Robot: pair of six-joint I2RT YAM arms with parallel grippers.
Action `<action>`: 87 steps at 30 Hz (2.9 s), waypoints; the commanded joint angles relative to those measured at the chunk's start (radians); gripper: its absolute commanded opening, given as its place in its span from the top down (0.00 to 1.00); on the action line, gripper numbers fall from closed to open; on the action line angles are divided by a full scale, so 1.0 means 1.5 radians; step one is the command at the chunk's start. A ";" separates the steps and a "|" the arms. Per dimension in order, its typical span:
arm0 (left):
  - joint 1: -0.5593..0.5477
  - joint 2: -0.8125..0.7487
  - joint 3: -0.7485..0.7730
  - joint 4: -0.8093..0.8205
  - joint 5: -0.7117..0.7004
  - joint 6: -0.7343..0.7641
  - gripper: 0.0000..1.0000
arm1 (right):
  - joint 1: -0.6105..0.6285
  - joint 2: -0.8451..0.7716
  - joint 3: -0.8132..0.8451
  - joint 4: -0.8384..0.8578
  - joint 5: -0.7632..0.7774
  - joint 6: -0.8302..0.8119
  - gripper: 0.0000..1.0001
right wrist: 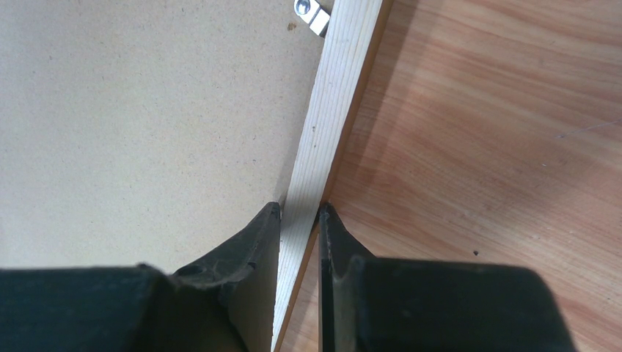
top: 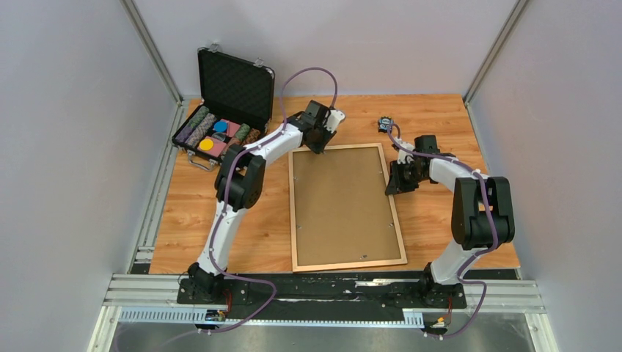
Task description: Put the photo into the frame
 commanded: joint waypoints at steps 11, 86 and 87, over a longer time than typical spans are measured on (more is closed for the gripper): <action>0.005 -0.048 -0.071 0.022 0.001 -0.123 0.72 | 0.007 0.026 0.001 0.007 -0.028 -0.025 1.00; 0.064 -0.245 -0.202 -0.036 -0.082 0.004 0.12 | 0.007 0.053 0.050 0.006 0.024 0.019 1.00; 0.065 -0.254 -0.212 -0.044 -0.079 0.003 0.12 | 0.007 0.059 0.058 0.005 0.025 0.025 1.00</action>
